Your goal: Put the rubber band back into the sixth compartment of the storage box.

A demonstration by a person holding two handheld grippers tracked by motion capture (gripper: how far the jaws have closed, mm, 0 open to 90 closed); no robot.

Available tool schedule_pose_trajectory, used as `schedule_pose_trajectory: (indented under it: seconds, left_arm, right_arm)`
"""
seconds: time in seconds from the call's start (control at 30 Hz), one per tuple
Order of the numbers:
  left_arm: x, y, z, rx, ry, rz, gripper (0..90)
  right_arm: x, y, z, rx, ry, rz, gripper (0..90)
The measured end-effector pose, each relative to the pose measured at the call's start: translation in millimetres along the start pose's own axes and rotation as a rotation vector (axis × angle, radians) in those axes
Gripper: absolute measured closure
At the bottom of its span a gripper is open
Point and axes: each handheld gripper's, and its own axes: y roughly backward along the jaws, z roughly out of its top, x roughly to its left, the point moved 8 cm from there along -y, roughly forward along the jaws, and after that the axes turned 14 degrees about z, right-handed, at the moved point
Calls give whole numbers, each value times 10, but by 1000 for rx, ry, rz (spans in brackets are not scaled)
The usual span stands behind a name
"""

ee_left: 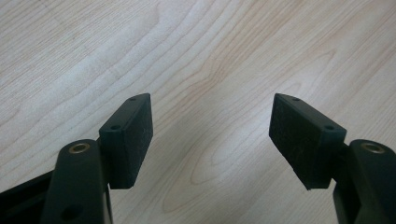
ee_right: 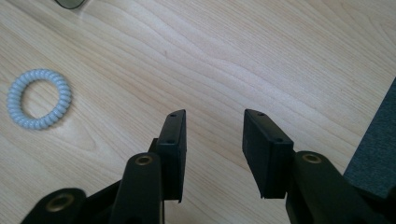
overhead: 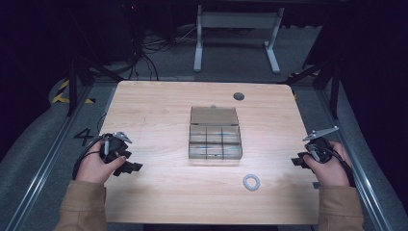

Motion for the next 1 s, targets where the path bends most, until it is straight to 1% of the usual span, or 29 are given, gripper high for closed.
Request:
schedule_pose_trajectory:
  seconds: [0.07,0.17,0.23,0.27,0.3,0.47,0.53,0.57,0.6,0.63,0.67,0.7,0.77,0.83,1.0]
  left_arm:
    - [-13,10,-4,7,4,-6,313]
    - [-25,41,8,2,11,-10,311]
    - [-42,68,17,-2,12,-15,307]
    - [-49,79,24,-6,8,-16,305]
    - [-59,89,28,-8,4,-21,302]
    - [-98,109,42,-8,-6,-27,297]
    - [-109,114,49,-11,-10,-32,295]
    - [-115,116,52,-11,-10,-36,294]
    - [-117,111,52,-9,-11,-40,293]
    - [-110,101,47,-5,-16,-39,291]
    - [-112,94,44,-3,-10,-39,290]
    - [-108,88,42,-1,-11,-40,290]
    - [-104,86,45,-1,-10,-39,290]
    - [-110,88,54,-4,-10,-41,289]
    - [-121,85,57,-2,-18,-45,288]
  right_arm:
    - [25,-14,5,16,15,0,614]
    - [76,-31,16,31,27,14,600]
    - [126,-39,-8,68,12,38,572]
    - [170,-39,-38,105,1,52,561]
    - [202,-35,-40,116,7,57,552]
    - [313,5,34,104,41,49,501]
    - [361,-6,39,106,33,62,440]
    - [384,-15,34,113,27,63,423]
    - [428,-17,45,119,43,60,423]
    - [470,-10,82,98,56,60,410]
    - [515,2,115,79,56,64,402]
    - [536,7,131,72,61,62,392]
    - [591,12,147,67,74,67,371]
    - [648,7,159,66,91,85,365]
    - [683,-41,198,46,110,88,310]
